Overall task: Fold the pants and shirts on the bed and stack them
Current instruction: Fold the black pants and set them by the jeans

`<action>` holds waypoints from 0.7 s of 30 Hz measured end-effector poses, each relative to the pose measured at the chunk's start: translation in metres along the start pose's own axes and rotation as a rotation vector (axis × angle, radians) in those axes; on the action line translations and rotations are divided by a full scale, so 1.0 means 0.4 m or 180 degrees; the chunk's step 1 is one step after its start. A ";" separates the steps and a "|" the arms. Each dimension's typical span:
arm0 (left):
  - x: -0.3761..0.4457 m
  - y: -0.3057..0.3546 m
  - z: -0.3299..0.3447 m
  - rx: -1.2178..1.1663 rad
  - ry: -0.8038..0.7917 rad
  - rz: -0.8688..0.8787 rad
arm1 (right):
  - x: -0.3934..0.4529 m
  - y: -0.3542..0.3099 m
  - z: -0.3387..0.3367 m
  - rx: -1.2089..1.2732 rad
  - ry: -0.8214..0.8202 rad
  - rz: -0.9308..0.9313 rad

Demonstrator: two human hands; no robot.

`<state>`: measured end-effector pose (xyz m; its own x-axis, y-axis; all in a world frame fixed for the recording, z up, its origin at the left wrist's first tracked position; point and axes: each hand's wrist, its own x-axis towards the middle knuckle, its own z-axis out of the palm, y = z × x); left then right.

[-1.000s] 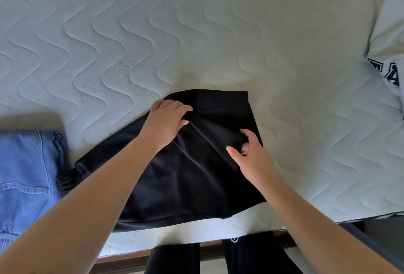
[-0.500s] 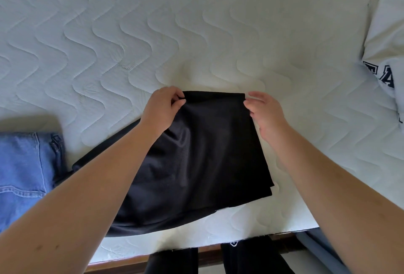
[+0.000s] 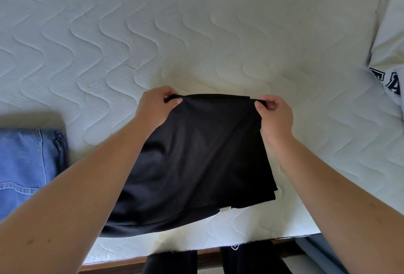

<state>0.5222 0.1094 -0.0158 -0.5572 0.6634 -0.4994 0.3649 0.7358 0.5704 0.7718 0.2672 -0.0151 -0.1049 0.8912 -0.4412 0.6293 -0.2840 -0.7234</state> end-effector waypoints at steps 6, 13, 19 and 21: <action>0.000 0.008 -0.007 -0.0908 -0.0165 0.0028 | 0.024 -0.018 0.010 -0.1936 -0.0469 -0.1171; 0.007 -0.007 -0.014 -0.0408 -0.0404 -0.0237 | 0.078 -0.084 0.081 -0.3347 -0.1687 -0.2343; 0.001 -0.027 -0.035 0.0255 -0.0465 -0.0016 | 0.109 -0.106 0.055 -0.3248 -0.1943 -0.2608; -0.012 -0.021 -0.036 0.0114 -0.0406 0.0094 | 0.101 -0.100 0.041 -0.3414 -0.1866 -0.2468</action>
<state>0.5111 0.0980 -0.0089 -0.4473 0.6951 -0.5628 0.4075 0.7185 0.5636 0.7299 0.3089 -0.0126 -0.8098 0.3500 -0.4709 0.5044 0.8252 -0.2542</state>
